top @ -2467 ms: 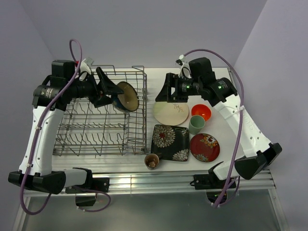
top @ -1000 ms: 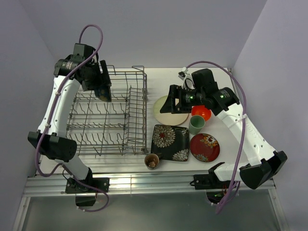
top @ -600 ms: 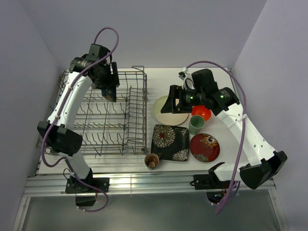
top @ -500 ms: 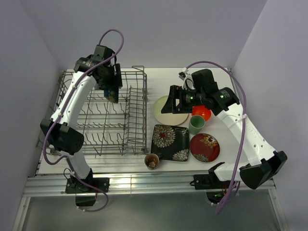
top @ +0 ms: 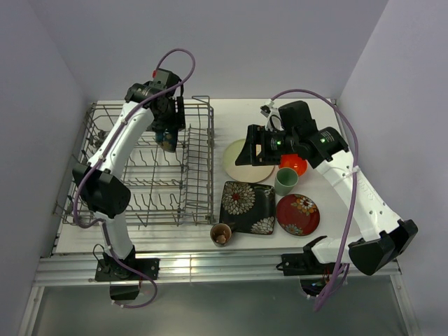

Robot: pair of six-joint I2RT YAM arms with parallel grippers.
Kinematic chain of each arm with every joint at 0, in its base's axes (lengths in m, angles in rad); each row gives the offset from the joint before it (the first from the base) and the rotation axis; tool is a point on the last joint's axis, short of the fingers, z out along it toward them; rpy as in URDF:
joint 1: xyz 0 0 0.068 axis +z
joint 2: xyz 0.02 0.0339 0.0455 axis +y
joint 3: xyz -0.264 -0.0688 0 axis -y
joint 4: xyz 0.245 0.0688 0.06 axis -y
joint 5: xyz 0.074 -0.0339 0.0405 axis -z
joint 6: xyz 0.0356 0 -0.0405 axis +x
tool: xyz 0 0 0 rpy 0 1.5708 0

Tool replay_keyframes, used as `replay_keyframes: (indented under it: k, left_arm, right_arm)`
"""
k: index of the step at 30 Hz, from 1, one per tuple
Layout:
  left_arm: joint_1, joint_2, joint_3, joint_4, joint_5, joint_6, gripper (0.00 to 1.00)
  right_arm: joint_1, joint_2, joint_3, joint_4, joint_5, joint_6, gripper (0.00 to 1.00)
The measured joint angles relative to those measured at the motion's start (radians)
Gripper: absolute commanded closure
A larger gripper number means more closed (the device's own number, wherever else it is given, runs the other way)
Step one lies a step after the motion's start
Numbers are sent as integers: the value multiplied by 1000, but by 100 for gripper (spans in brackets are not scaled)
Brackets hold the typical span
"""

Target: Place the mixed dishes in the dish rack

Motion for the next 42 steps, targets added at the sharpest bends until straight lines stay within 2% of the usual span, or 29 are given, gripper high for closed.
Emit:
replay_keyframes:
  k: [23, 37, 38, 41, 42]
  left_arm:
    - [-18, 80, -43, 72, -58, -12, 100]
    - [-27, 159, -99, 101, -37, -11, 100]
    - [-27, 172, -104, 103, -33, -15, 98]
    - [-27, 188, -106, 109, -37, -21, 82]
    - [-26, 188, -106, 109, -37, -22, 65]
  right_arm:
    - [-61, -51, -28, -33, 0, 12, 22]
    - [-112, -175, -55, -58, 6, 32, 22]
    - [-115, -183, -64, -59, 6, 31, 22]
    - [-122, -198, -85, -64, 6, 32, 22]
    - [-123, -200, -91, -65, 6, 32, 22]
